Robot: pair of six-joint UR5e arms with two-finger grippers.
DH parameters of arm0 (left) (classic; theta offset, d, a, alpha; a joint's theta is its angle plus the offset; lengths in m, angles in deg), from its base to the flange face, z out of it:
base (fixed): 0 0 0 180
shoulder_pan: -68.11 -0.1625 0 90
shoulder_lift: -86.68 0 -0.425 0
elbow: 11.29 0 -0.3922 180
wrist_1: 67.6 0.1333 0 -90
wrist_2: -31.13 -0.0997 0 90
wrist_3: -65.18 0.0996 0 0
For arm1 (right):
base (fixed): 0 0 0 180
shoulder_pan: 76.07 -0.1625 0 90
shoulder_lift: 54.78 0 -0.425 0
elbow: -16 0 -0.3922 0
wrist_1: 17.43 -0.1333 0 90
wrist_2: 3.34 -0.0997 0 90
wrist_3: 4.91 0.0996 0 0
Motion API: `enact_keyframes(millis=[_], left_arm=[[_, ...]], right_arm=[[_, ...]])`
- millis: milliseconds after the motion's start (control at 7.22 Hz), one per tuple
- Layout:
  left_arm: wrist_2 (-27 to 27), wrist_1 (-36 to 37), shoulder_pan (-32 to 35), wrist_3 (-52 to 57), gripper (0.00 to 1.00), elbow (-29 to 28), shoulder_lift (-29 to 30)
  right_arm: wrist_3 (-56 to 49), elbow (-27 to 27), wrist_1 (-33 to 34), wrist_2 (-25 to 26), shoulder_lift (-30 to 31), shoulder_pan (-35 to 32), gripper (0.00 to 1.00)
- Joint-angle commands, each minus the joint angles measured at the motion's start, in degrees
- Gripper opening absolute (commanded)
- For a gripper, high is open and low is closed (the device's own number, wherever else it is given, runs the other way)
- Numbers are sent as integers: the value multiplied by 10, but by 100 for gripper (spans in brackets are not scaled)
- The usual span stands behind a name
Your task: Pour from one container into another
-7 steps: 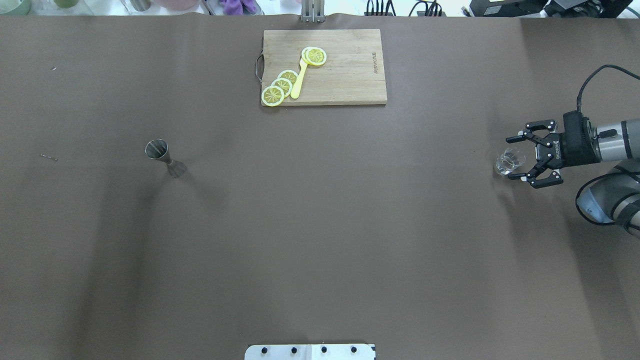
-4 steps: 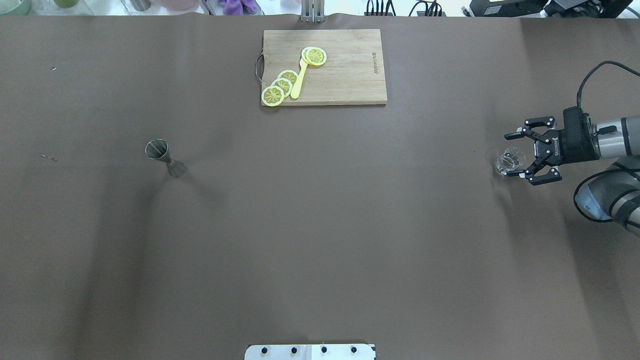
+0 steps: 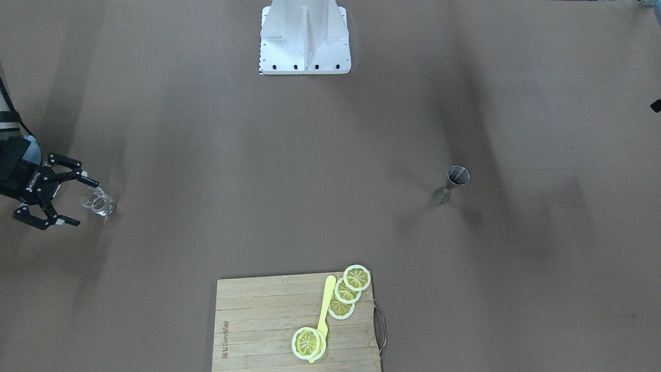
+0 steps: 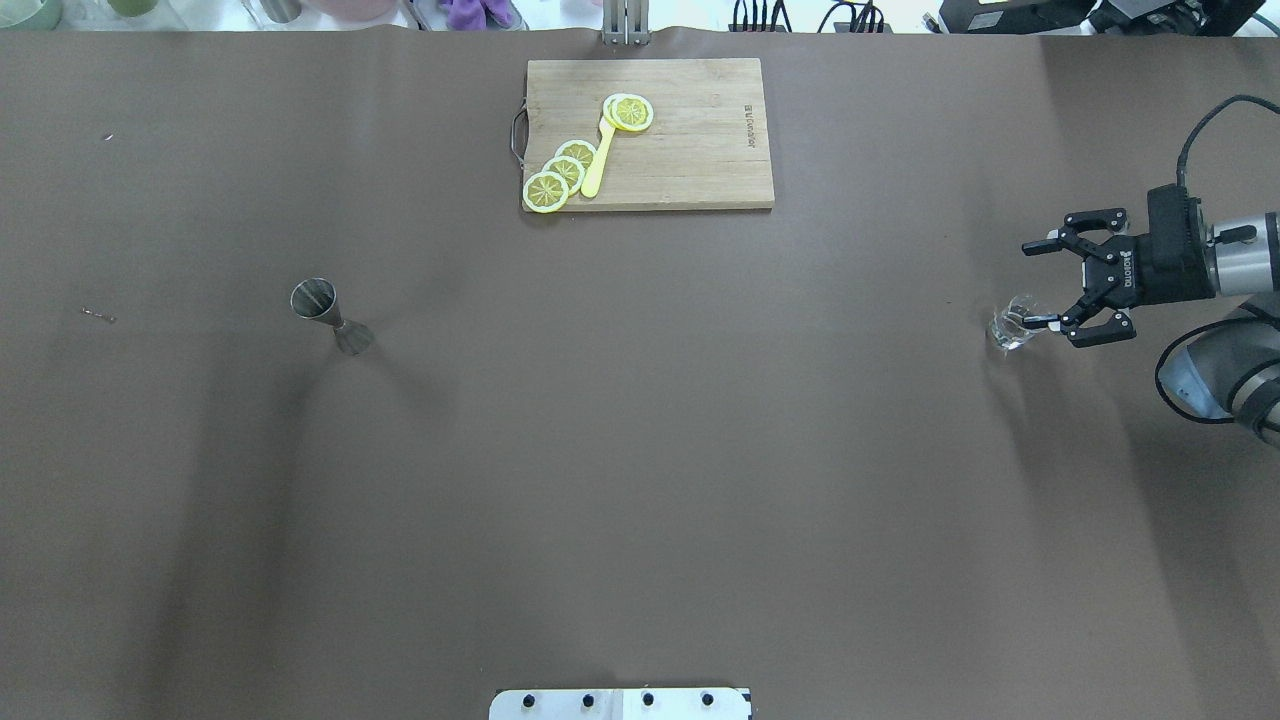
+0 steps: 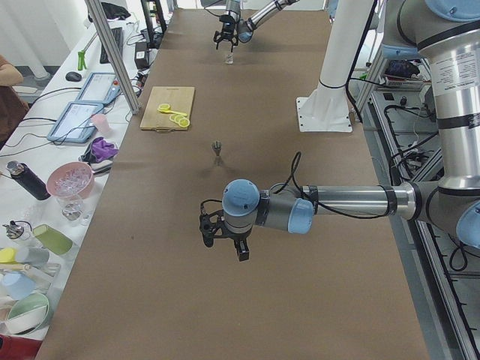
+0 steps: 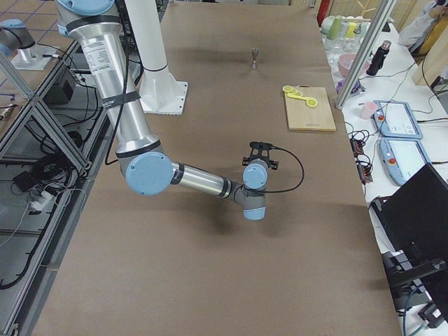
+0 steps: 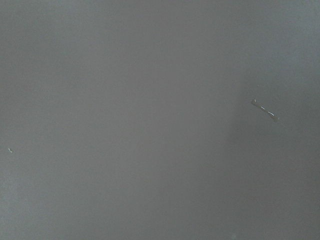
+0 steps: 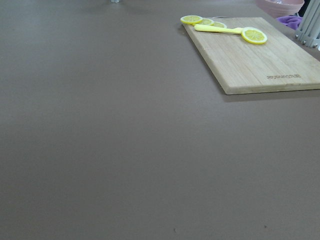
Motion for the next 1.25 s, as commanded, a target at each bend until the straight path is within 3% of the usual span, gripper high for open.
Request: enact_keyframes(millis=[0,277,692,1107], left_arm=[[1,0,0,0,98,1,0],[0,0,0,0,98,0,0],[0,0,0,0,98,1,0],[0,0,0,0,98,1,0]], right_arm=[[63,-20,1,-26,-2,-40,100],[83,-22,9,-42,-2,-78,100],[81,-44,117,-46,-1,-141,100],[81,-66,255,11,3,-165,100]])
